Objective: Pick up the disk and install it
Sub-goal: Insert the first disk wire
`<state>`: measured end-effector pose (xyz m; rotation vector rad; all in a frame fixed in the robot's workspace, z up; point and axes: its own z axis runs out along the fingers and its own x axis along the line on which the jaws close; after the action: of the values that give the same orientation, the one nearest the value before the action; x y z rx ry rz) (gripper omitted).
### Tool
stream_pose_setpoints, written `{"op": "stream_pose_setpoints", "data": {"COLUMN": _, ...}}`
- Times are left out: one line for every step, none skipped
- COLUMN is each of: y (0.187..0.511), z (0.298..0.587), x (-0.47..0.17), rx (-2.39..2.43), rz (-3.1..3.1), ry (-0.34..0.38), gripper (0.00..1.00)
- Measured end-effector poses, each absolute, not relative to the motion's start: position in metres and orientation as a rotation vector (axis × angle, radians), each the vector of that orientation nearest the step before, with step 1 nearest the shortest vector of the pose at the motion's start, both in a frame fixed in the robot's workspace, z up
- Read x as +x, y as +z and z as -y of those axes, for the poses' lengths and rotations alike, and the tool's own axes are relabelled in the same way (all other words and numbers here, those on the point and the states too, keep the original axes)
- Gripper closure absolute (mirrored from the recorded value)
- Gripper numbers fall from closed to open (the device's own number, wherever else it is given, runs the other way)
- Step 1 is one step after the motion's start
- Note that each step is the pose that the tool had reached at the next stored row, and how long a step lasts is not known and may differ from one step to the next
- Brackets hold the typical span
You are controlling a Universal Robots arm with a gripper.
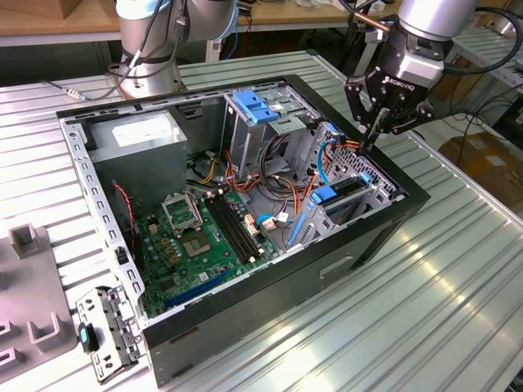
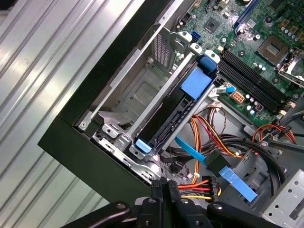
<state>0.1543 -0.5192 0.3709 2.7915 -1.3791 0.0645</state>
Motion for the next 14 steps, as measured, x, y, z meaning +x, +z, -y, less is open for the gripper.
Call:
{"op": "stream_pose_setpoints", "data": {"y": 0.3709, "z": 0.5192, "x": 0.1543, "rx": 2.789, "rz": 1.383, "ry": 0.064, "gripper": 0.84}}
{"op": "stream_pose_setpoints", "data": {"y": 0.3709, "z": 0.5192, "x": 0.1542, "rx": 2.782, "rz": 1.397, "ry": 0.064, "gripper": 0.84}}
{"op": "stream_pose_setpoints", "data": {"y": 0.3709, "z": 0.5192, "x": 0.1543, "rx": 2.770, "rz": 1.421, "ry": 0.064, "gripper": 0.84}}
{"op": "stream_pose_setpoints", "data": {"y": 0.3709, "z": 0.5192, "x": 0.1543, "rx": 2.759, "rz": 1.440, "ry": 0.064, "gripper": 0.84}}
{"op": "stream_pose_setpoints", "data": {"y": 0.3708, "z": 0.5192, "x": 0.1542, "rx": 2.739, "rz": 1.477, "ry": 0.063, "gripper": 0.84}}
{"op": "stream_pose_setpoints", "data": {"y": 0.3709, "z": 0.5192, "x": 0.1543, "rx": 2.727, "rz": 1.498, "ry": 0.063, "gripper": 0.84}}
{"op": "stream_pose_setpoints", "data": {"y": 0.3709, "z": 0.5192, "x": 0.1543, "rx": 2.718, "rz": 1.515, "ry": 0.062, "gripper": 0.84}}
{"op": "stream_pose_setpoints", "data": {"y": 0.3707, "z": 0.5192, "x": 0.1539, "rx": 2.709, "rz": 1.530, "ry": 0.062, "gripper": 0.84}}
{"op": "stream_pose_setpoints", "data": {"y": 0.3707, "z": 0.5191, "x": 0.1530, "rx": 2.706, "rz": 1.536, "ry": 0.062, "gripper": 0.84}}
{"op": "stream_pose_setpoints", "data": {"y": 0.3708, "z": 0.5192, "x": 0.1514, "rx": 2.703, "rz": 1.540, "ry": 0.062, "gripper": 0.84}}
{"op": "stream_pose_setpoints", "data": {"y": 0.3708, "z": 0.5192, "x": 0.1502, "rx": 2.702, "rz": 1.542, "ry": 0.062, "gripper": 0.84}}
{"op": "stream_pose_setpoints", "data": {"y": 0.3708, "z": 0.5192, "x": 0.1477, "rx": 2.700, "rz": 1.546, "ry": 0.062, "gripper": 0.84}}
{"op": "stream_pose_setpoints", "data": {"y": 0.3707, "z": 0.5192, "x": 0.1457, "rx": 2.698, "rz": 1.549, "ry": 0.062, "gripper": 0.84}}
{"op": "stream_pose_setpoints", "data": {"y": 0.3707, "z": 0.5192, "x": 0.1443, "rx": 2.696, "rz": 1.553, "ry": 0.062, "gripper": 0.84}}
